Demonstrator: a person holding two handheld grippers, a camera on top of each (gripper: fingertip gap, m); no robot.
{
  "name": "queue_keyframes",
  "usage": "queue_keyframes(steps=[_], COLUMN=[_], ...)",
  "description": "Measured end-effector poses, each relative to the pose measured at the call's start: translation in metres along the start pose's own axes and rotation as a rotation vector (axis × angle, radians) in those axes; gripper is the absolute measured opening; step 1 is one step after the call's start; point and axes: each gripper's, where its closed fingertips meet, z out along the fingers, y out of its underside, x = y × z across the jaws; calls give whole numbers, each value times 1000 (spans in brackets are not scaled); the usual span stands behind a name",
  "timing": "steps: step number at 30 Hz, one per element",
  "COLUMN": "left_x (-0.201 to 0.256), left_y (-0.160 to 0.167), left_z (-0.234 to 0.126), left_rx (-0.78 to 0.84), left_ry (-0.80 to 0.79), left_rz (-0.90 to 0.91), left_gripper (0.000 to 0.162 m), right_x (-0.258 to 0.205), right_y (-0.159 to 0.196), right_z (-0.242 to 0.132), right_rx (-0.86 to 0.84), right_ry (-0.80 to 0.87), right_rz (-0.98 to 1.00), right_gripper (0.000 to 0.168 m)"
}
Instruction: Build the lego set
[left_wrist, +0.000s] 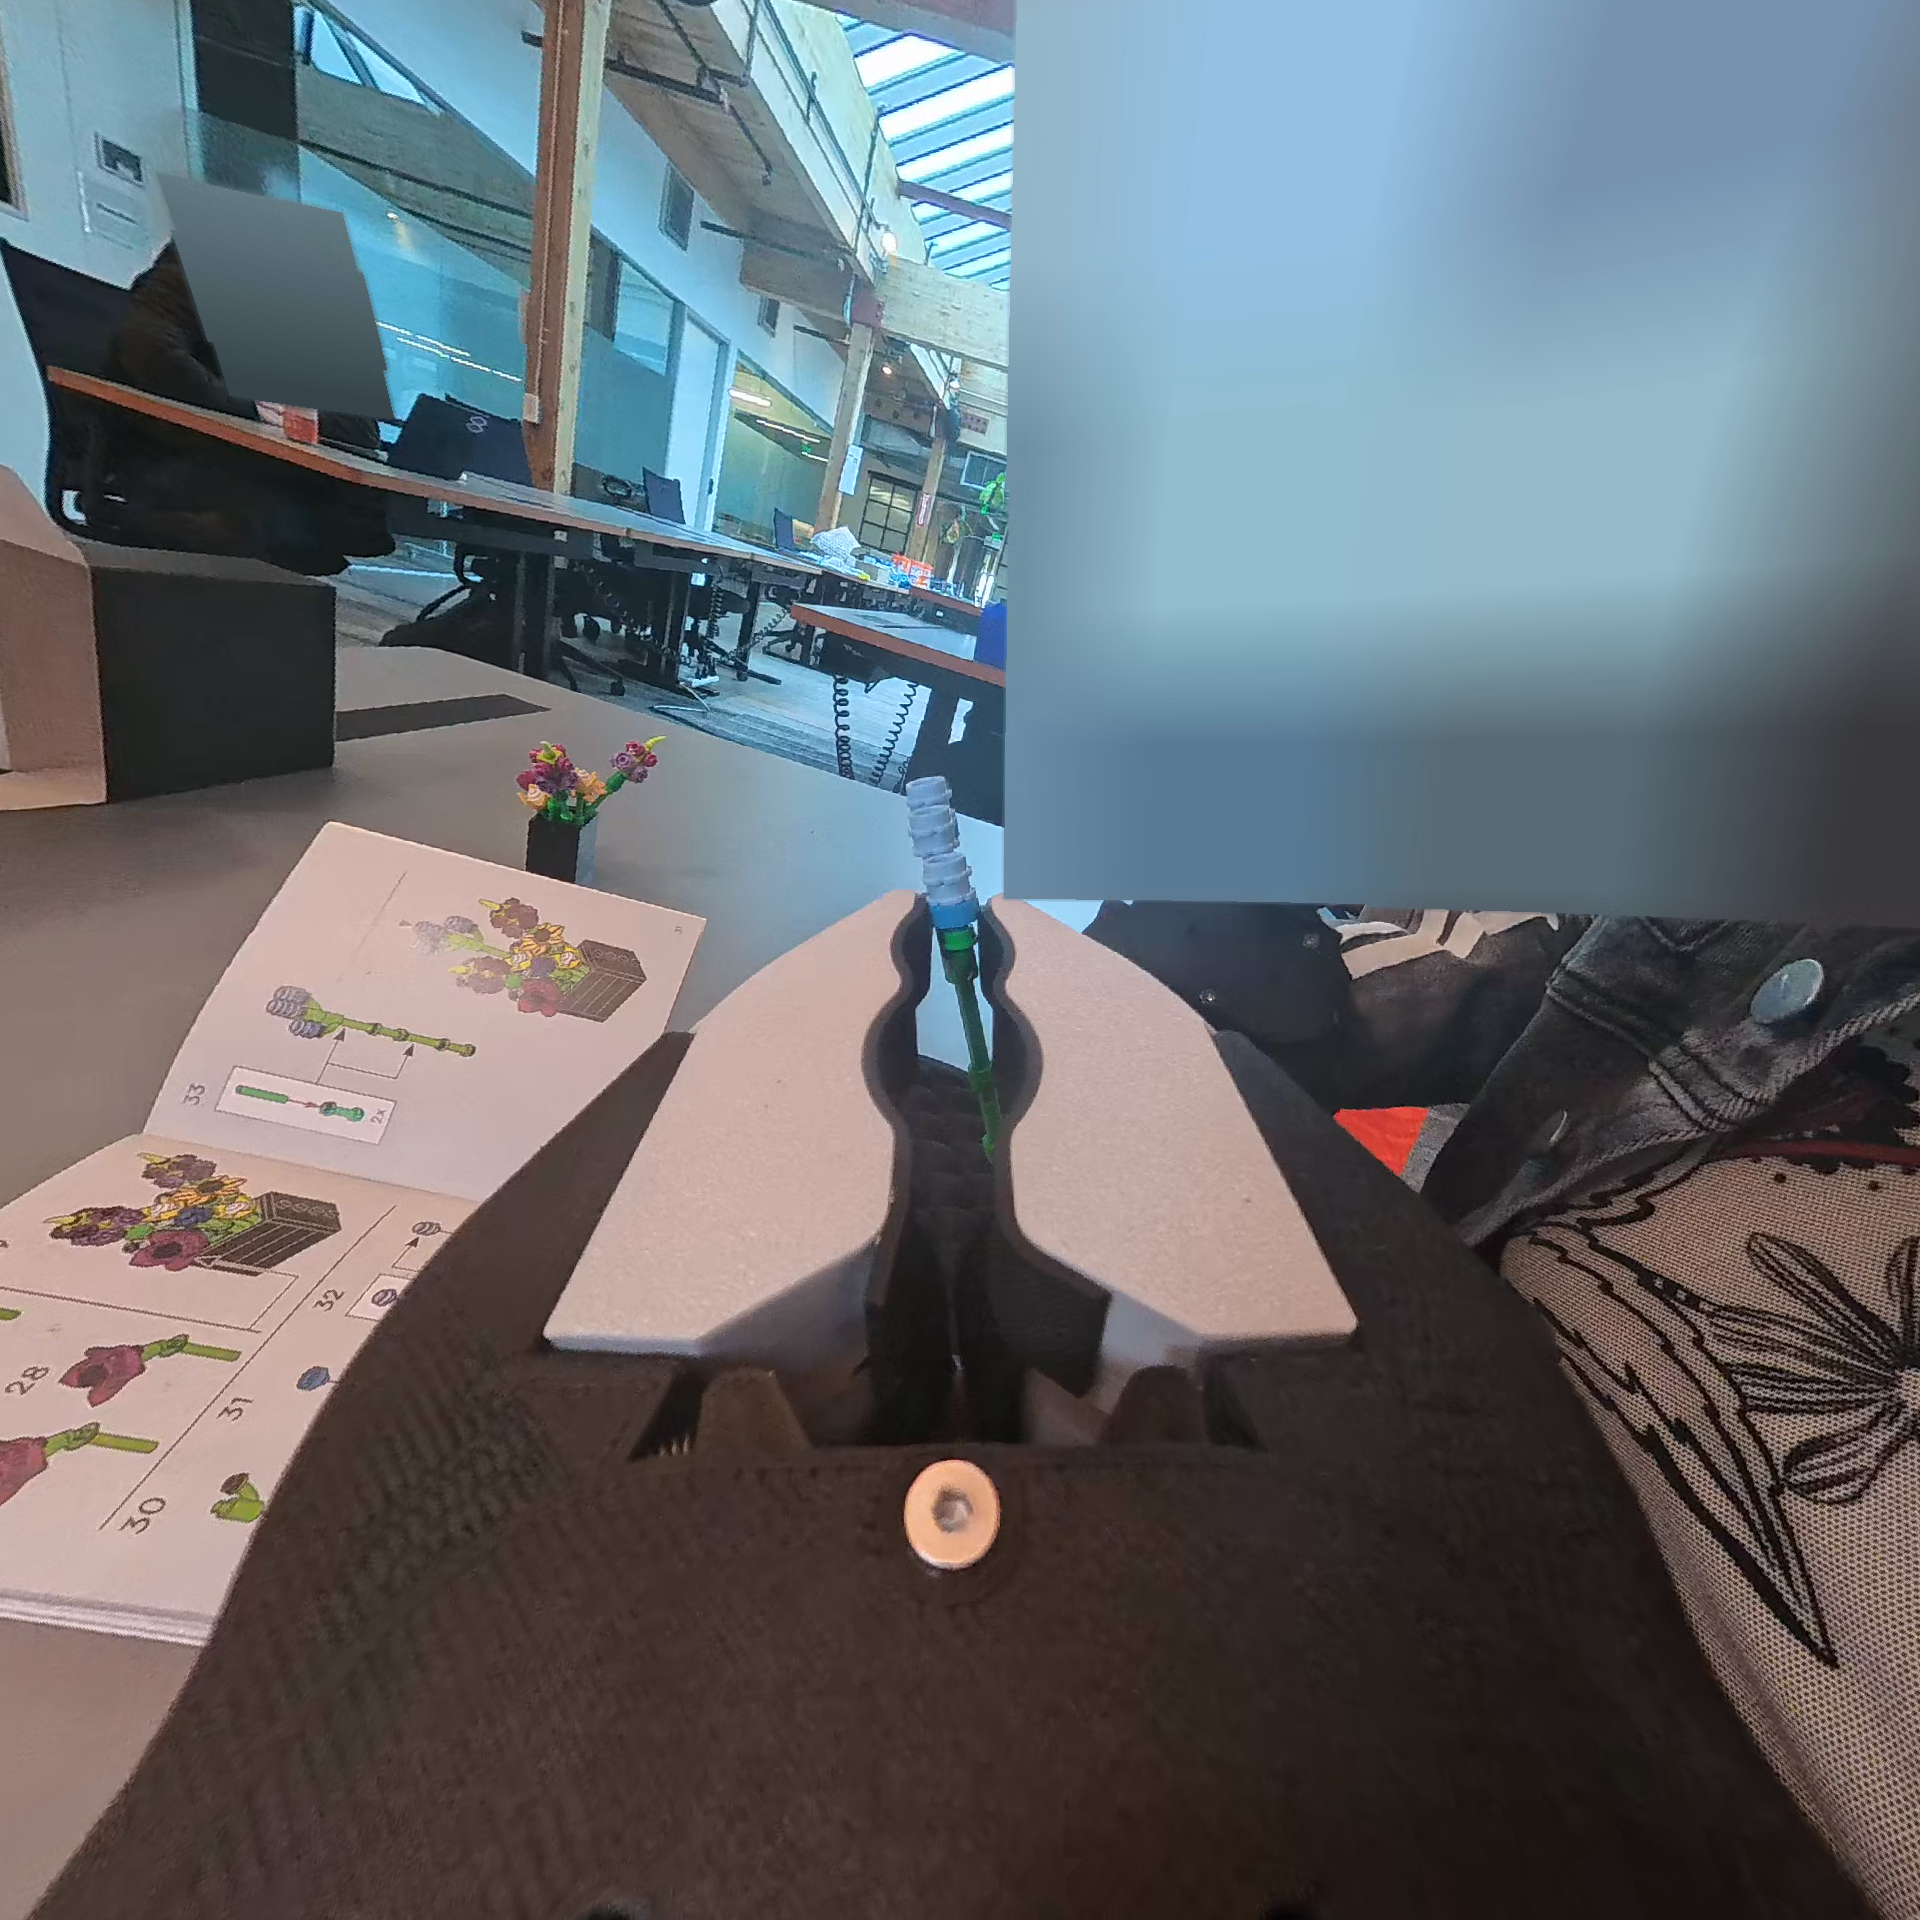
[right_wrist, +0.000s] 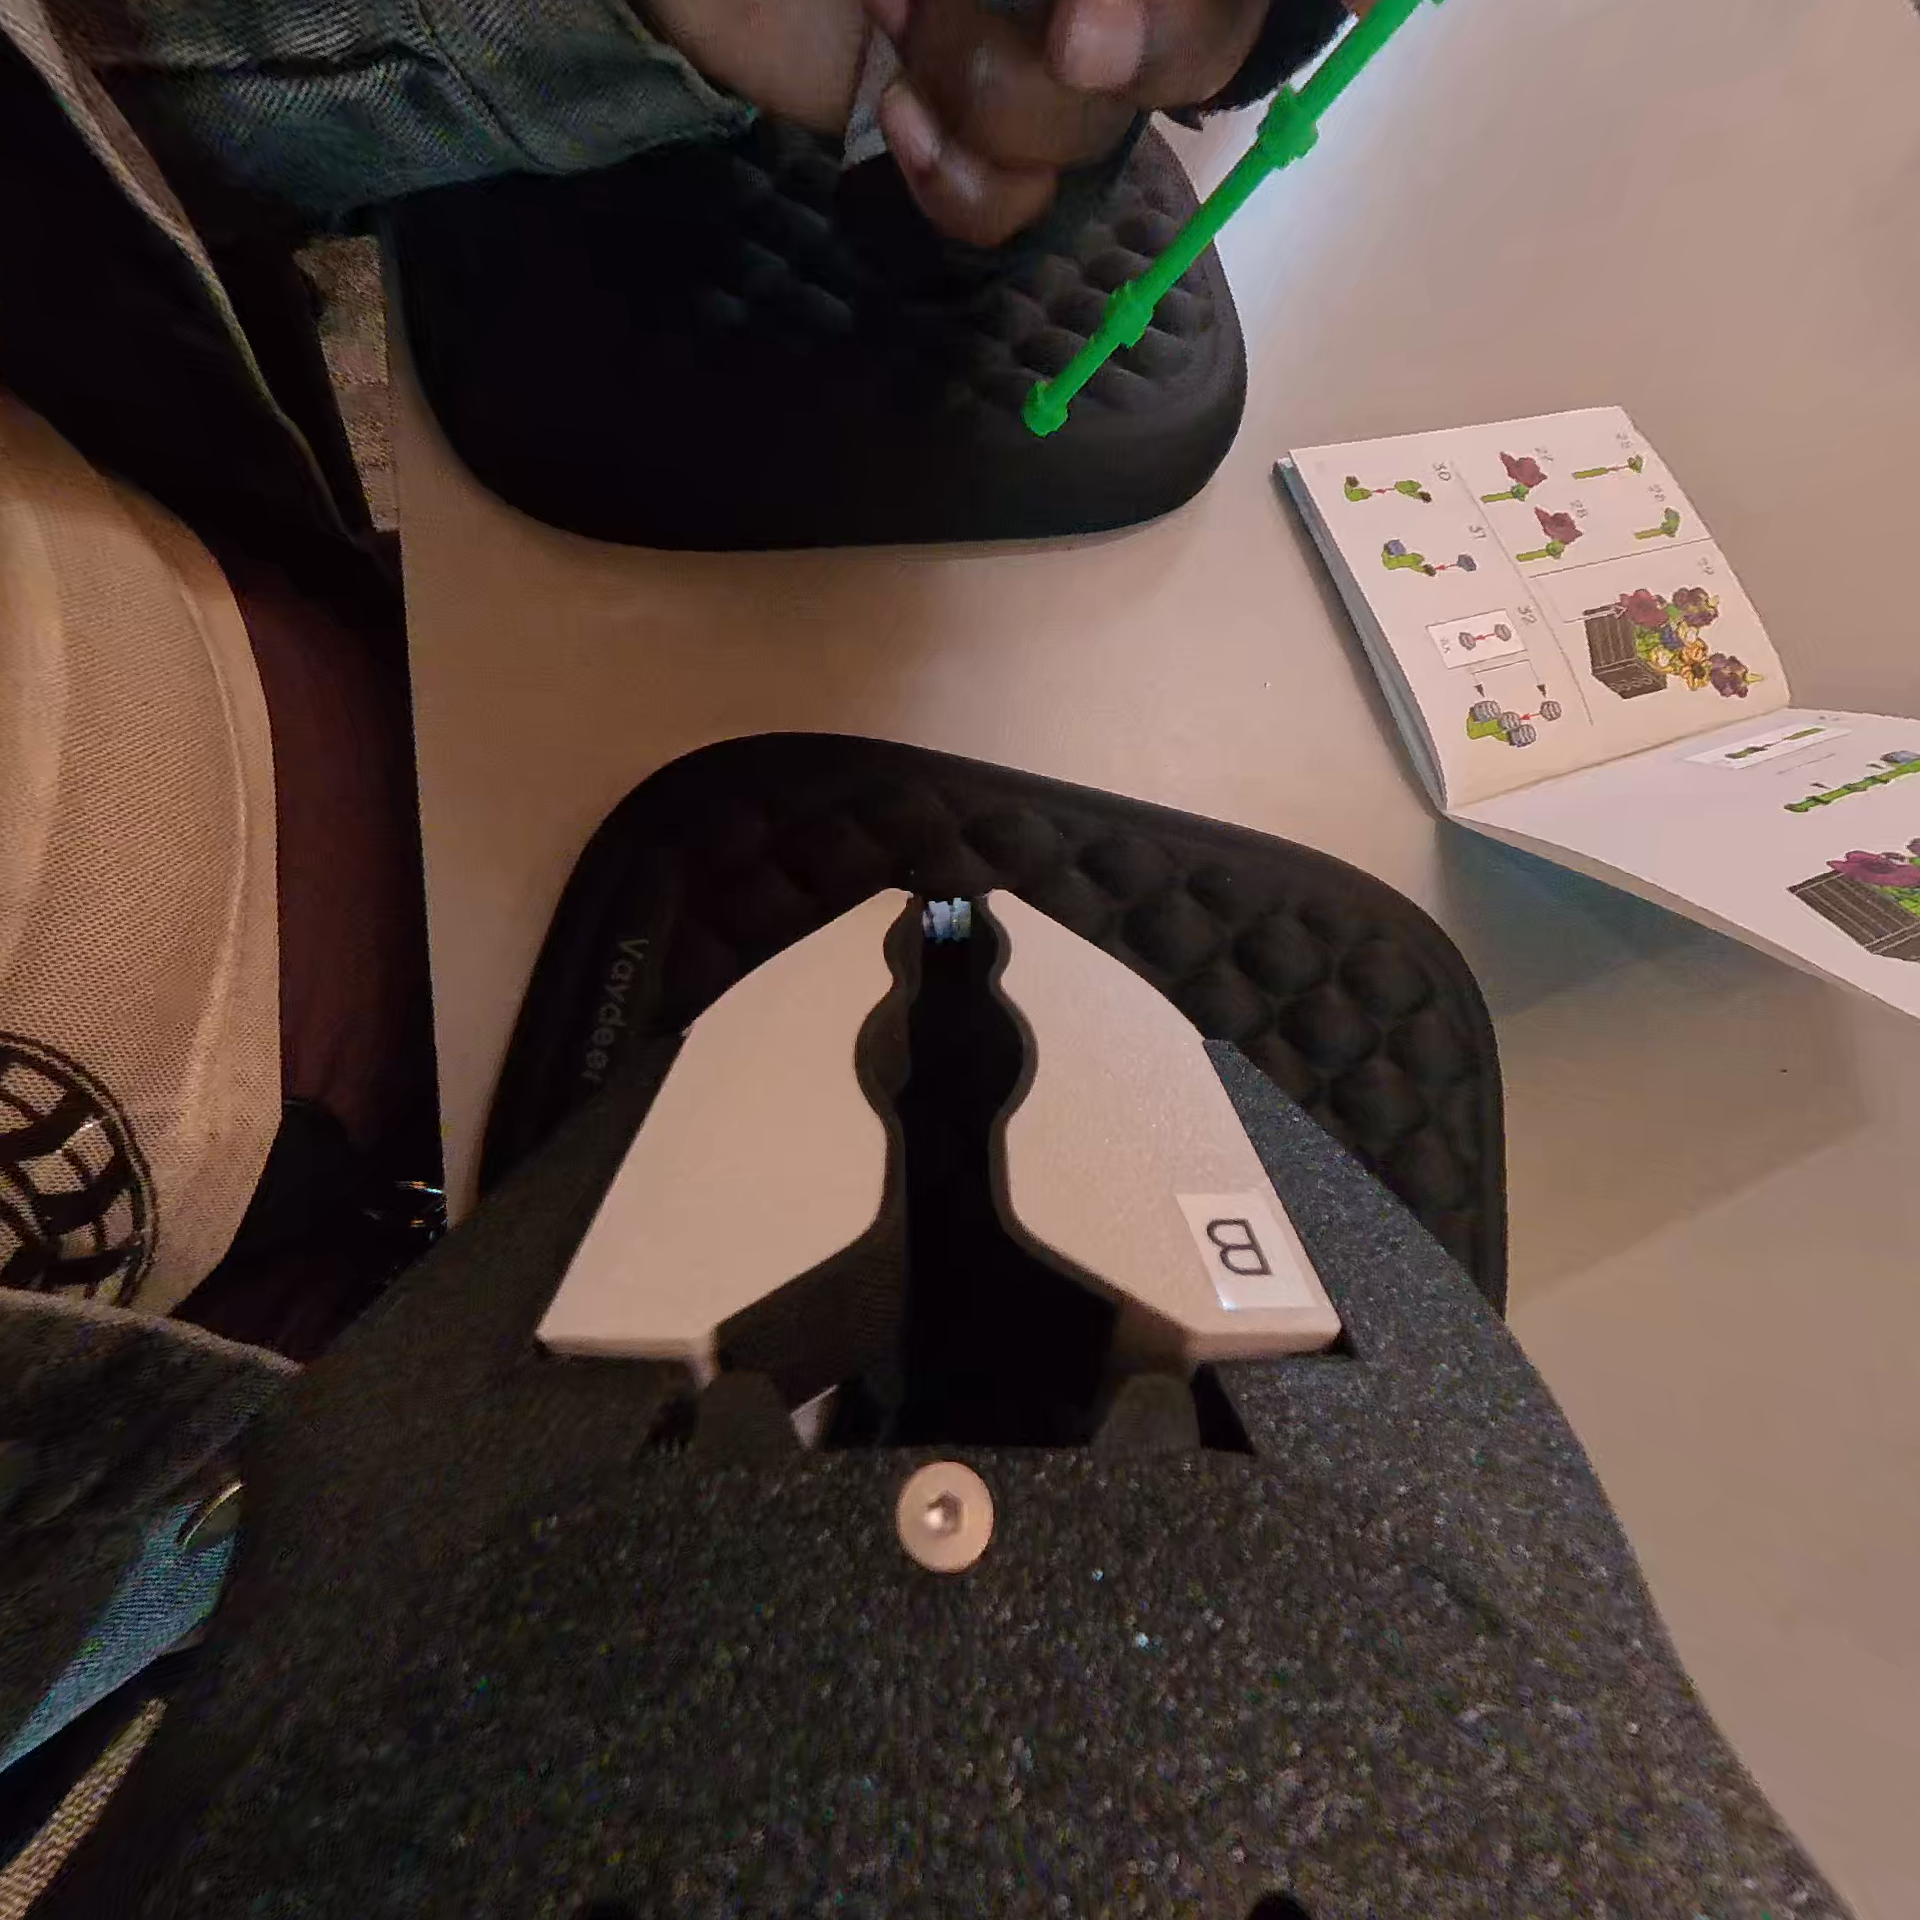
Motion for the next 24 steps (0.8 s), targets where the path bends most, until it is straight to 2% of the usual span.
queue_keyframes(steps=[5,12,24], left_x=[0,-1,0], left_y=[1,1,3], left_z=[1,1,1], left_rx=[-5,-3,-13], left_ry=[2,-2,-8], left_rz=[3,1,17], left_gripper=[9,8,9], right_x=[1,-4,1], right_y=[-2,1,-3], right_z=[-1,0,-4], right_rx=[43,19,68], right_ry=[-23,29,-52], right_rz=[38,-45,133], right_gripper=[10,9,9])
